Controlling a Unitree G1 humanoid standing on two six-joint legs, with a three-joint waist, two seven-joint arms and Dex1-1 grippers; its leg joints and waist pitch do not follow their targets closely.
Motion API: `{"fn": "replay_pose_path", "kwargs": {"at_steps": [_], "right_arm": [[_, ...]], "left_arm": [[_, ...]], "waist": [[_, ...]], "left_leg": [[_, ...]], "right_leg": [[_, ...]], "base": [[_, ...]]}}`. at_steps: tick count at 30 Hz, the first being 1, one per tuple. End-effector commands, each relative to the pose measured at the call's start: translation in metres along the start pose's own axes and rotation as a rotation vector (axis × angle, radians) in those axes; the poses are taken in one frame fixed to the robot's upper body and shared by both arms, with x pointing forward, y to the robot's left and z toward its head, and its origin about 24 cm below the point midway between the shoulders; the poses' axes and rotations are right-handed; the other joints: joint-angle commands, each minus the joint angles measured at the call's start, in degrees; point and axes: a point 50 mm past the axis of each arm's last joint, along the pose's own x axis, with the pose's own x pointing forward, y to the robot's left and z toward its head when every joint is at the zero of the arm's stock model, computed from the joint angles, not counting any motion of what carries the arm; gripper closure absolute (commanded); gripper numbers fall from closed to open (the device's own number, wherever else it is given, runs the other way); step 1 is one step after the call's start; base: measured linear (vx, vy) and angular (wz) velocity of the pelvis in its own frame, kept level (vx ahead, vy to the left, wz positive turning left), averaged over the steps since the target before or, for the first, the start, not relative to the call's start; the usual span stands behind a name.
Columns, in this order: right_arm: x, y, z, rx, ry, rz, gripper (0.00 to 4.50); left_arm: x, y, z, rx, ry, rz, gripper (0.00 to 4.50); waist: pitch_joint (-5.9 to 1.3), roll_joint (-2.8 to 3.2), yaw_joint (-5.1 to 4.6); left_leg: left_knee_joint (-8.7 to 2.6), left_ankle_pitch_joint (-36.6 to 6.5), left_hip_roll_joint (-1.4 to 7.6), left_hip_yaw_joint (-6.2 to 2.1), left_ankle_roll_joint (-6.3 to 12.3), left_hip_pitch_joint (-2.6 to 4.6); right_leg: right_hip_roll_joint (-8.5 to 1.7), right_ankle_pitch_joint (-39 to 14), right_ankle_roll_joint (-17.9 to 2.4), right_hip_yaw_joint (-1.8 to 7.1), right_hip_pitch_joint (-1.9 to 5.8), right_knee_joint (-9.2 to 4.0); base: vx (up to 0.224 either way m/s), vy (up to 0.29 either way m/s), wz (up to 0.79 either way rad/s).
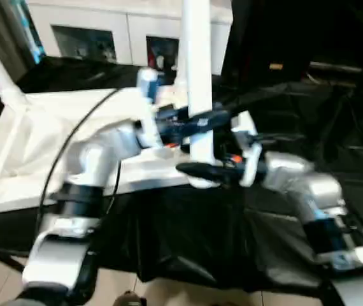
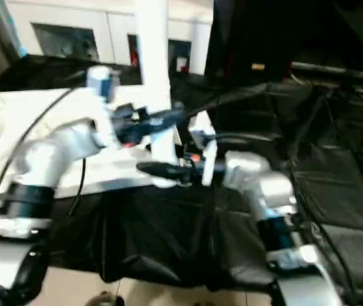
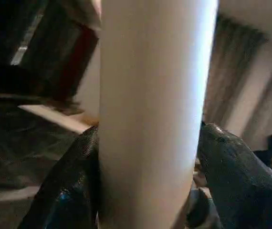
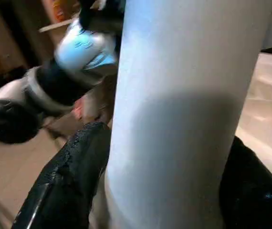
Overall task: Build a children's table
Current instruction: Insert table leg to table base
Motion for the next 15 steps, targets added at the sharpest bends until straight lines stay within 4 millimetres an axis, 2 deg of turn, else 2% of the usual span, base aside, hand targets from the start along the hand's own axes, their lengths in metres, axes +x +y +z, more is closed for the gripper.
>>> {"fn": "replay_pose_path", "kwargs": {"at_steps": [1,2,6,8,10,13,15], "right_arm": [[-0.0036,0.0005,-0.0065,0.038,0.022,0.000,1.84],[-0.0035,0.0013,-0.0073,0.041,0.026,0.005,1.84],[-0.0035,0.0036,-0.0080,0.047,0.032,0.017,1.84],[-0.0035,0.0052,-0.0087,0.050,0.036,0.019,1.84],[-0.0036,0.0054,-0.0088,0.048,0.036,0.016,1.84],[-0.0037,0.0057,-0.0091,0.041,0.038,0.010,1.85],[-0.0035,0.0055,-0.0092,0.028,0.041,0.003,1.85]], "left_arm": [[0.0077,-0.0091,0.0119,0.020,-0.014,-0.101,1.33],[0.0081,-0.0098,0.0126,0.013,-0.008,-0.117,1.61],[0.0077,-0.0113,0.0132,0.003,0.003,-0.140,1.69],[0.0095,-0.0091,0.0118,0.005,0.013,-0.122,2.03],[0.0103,-0.0078,0.0104,0.011,0.019,-0.107,2.11],[0.0104,-0.0057,0.0094,0.013,0.017,-0.078,2.47],[0.0100,-0.0046,0.0096,0.022,0.015,-0.058,2.47]], "waist": [[-4.36,0.53,0.08],[-4.49,0.92,0.03],[-4.55,0.70,-0.10],[-4.70,0.95,-0.05],[-4.72,0.90,-0.06],[-4.73,0.91,-0.08],[-4.64,0.86,-0.10]], "left_leg": [[-4.01,-17.62,0.82,-0.45,-0.96,1.48],[-4.07,-17.55,0.74,-0.67,-1.40,1.44],[-4.06,-17.21,0.70,-0.68,-1.48,1.46],[-3.96,-16.28,0.71,-0.67,-1.45,1.43],[-3.92,-15.57,0.63,-0.65,-1.19,1.28],[-3.91,-15.71,0.66,-0.63,-1.12,1.34],[-3.98,-16.09,0.66,-0.68,-1.16,1.30]], "right_leg": [[-1.97,-15.39,-13.03,1.41,2.81,-4.09],[-2.08,-15.65,-12.50,1.38,2.86,-4.07],[-1.97,-14.31,-12.44,1.42,2.84,-4.06],[-1.93,-11.87,-13.18,1.41,2.91,-3.85],[-1.87,-10.34,-13.56,1.37,3.06,-3.69],[-1.91,-10.28,-13.73,1.33,3.06,-3.77],[-1.98,-11.45,-13.50,1.35,3.09,-3.91]], "base": [[0.000,0.000,0.00],[0.000,0.000,0.00],[0.000,0.000,0.00],[0.000,0.000,0.00],[0.000,0.000,0.00],[0.000,0.000,0.00],[0.000,0.000,0.00]]}}
